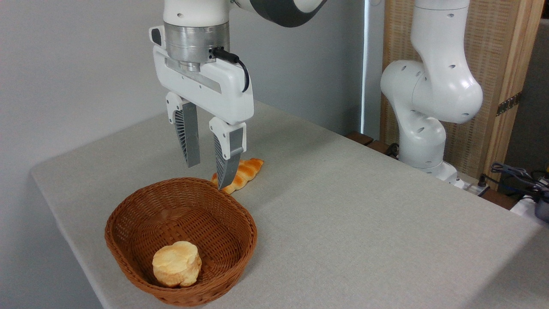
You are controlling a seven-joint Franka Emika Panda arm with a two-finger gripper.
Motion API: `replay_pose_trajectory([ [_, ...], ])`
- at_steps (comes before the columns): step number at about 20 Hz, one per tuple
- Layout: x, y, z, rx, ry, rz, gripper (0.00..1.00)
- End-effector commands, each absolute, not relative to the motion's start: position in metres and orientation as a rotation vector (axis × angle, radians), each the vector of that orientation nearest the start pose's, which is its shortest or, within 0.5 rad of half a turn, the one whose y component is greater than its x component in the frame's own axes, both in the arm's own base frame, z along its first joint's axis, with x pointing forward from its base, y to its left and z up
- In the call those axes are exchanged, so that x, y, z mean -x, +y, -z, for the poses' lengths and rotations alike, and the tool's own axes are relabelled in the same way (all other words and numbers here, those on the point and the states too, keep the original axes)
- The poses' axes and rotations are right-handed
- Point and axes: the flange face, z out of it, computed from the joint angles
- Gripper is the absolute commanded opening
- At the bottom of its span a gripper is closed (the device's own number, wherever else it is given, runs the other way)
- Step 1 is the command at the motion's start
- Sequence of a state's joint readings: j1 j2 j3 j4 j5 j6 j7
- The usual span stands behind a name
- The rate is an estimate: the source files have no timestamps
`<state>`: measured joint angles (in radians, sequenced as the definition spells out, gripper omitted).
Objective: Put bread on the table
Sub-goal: 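Lower the open gripper into the wicker basket over the bread roll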
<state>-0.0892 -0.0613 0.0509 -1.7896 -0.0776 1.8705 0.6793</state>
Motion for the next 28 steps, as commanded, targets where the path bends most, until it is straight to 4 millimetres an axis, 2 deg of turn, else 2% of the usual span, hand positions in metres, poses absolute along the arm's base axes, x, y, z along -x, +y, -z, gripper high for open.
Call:
replay_pose_trajectory([
  [1,-0.556,-0.027,-0.586,2.983,1.067,0.260,1.00],
  [18,-0.555,-0.033,-0.585,2.974,1.086,0.254,1.00],
  [21,-0.560,-0.033,-0.573,2.958,1.084,0.285,1.00],
  [24,-0.566,-0.028,-0.540,2.932,1.054,0.368,1.00],
  [28,-0.588,-0.026,-0.506,2.899,1.029,0.448,1.00],
])
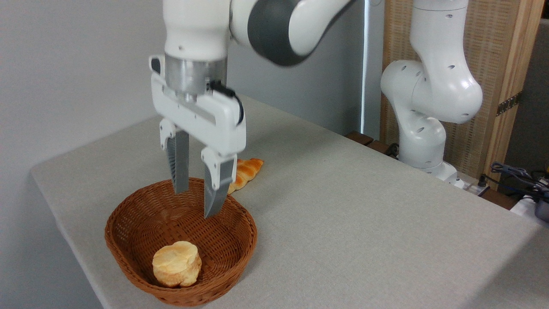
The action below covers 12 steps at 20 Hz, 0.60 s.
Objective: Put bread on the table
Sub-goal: 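Lower the open gripper into the wicker basket over the bread roll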
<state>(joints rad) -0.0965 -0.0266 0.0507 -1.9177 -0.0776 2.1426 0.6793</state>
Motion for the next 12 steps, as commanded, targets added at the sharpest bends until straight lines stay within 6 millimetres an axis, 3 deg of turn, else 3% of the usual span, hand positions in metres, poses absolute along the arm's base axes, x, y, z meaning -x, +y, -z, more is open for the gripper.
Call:
replay_pose_trajectory([
  [1,-0.594,-0.025,-0.498,2.890,1.023,0.463,1.00],
  [5,-0.610,-0.026,-0.471,2.868,1.017,0.494,1.00],
  [12,-0.621,-0.031,-0.440,2.834,1.048,0.470,1.00],
])
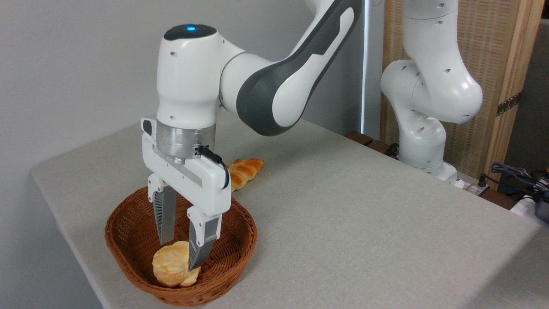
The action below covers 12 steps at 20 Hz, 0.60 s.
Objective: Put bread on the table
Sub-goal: 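Close the gripper on the round bread roll inside the basket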
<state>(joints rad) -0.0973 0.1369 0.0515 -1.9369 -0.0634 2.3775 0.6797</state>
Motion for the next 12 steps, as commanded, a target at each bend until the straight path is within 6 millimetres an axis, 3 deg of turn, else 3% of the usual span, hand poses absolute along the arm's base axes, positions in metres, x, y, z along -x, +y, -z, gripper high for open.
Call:
replay_pose_trajectory([
  [1,-0.622,-0.032,-0.437,2.835,1.050,0.466,1.00],
  [8,-0.625,-0.042,-0.422,2.838,1.077,0.436,1.00],
  [10,-0.624,-0.054,-0.416,2.836,1.107,0.426,0.99],
  [12,-0.625,-0.054,-0.415,2.835,1.110,0.423,0.88],
])
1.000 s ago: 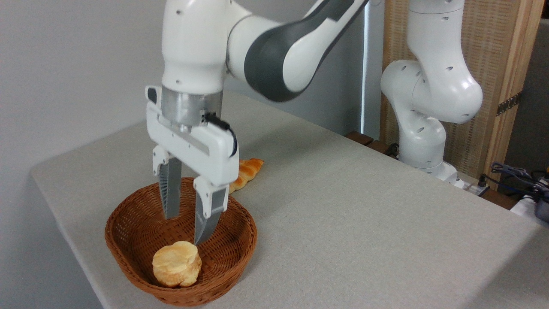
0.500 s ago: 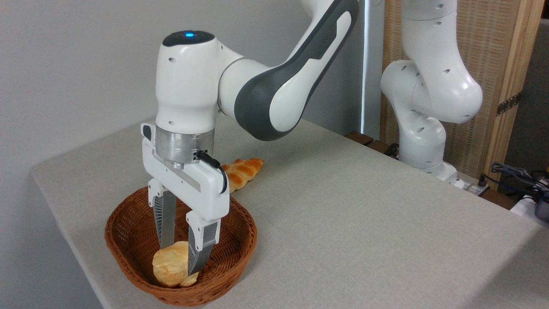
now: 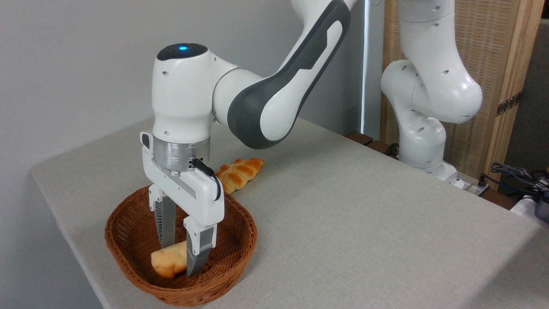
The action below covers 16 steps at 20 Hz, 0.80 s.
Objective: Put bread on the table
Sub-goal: 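Close the gripper on the round bread roll inside the basket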
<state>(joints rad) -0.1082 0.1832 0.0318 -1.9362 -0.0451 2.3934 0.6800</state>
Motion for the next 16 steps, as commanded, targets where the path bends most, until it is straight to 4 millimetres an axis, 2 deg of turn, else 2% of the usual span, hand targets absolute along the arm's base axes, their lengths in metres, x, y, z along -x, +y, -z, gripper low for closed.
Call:
replay_pose_trajectory([
  [1,-0.6245,-0.0546,-0.4151,2.834,1.112,0.423,0.73],
  [2,-0.6245,-0.0546,-0.4151,2.834,1.112,0.423,0.57],
  [3,-0.6247,-0.0546,-0.4168,2.833,1.112,0.427,0.47],
  [4,-0.6243,-0.0546,-0.4161,2.833,1.112,0.425,0.45],
  [16,-0.6232,-0.0554,-0.4239,2.830,1.111,0.439,0.45],
])
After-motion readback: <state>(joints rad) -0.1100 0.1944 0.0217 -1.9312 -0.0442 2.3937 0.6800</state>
